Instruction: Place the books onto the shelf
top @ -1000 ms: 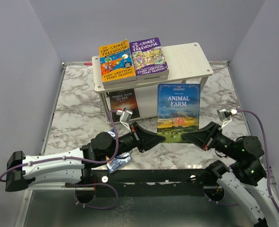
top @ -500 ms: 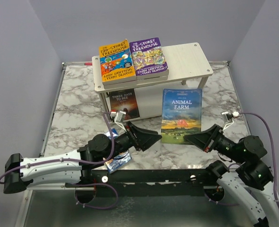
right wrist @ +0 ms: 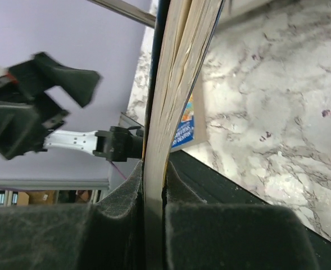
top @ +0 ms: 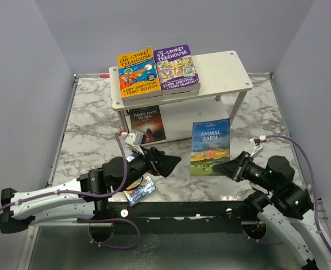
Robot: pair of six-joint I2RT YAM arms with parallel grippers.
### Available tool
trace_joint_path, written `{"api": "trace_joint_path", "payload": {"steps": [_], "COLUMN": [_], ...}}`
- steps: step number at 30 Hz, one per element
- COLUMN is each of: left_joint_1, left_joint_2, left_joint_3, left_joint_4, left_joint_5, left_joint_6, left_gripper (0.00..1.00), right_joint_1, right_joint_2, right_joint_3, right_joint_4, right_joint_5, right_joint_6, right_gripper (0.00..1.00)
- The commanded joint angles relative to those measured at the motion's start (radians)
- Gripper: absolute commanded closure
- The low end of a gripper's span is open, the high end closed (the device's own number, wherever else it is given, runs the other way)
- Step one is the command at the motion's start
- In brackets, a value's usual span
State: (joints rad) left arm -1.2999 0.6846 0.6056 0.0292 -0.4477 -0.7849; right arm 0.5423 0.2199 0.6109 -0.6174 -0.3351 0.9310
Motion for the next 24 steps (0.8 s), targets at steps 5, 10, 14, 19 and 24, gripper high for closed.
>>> {"api": "trace_joint_path", "payload": {"steps": [5, 10, 14, 19, 24], "left_joint_1": [0.003, 0.001, 0.001, 0.003, 0.003], "left_joint_2": [-0.043, -0.075, -0.106, -0.136, -0.185], "left_joint_3": [0.225, 0.274, 0.249, 0.214, 0.165], "left_joint_4": [-0.416, -0.483, -0.492, -0.468, -0.395], "left_joint_5": [-0.162, -0.165, -0.205, -0.228, -0.213], "left_joint_6": [0.237, 0.356, 0.404, 0.456, 0.508], "left_gripper": [0.01, 0.01, 0.01, 0.01, 0.01], "right_joint_1": [0.004, 0.004, 0.004, 0.011, 0.035], "right_joint_2": [0.162, 0.353, 0.510, 0.700, 0.889], "right_joint_3": [-0.151, -0.178, -0.151, -0.092, -0.025], "right_joint_4": [0.377, 0.671, 0.832, 0.986, 1.120], "right_joint_5": [-0.090, -0.164, -0.203, -0.224, -0.211], "right_joint_6": [0.088, 0.119, 0.118, 0.115, 0.113], "right_gripper": [0.99, 0.99, 0.99, 0.99, 1.00]}}
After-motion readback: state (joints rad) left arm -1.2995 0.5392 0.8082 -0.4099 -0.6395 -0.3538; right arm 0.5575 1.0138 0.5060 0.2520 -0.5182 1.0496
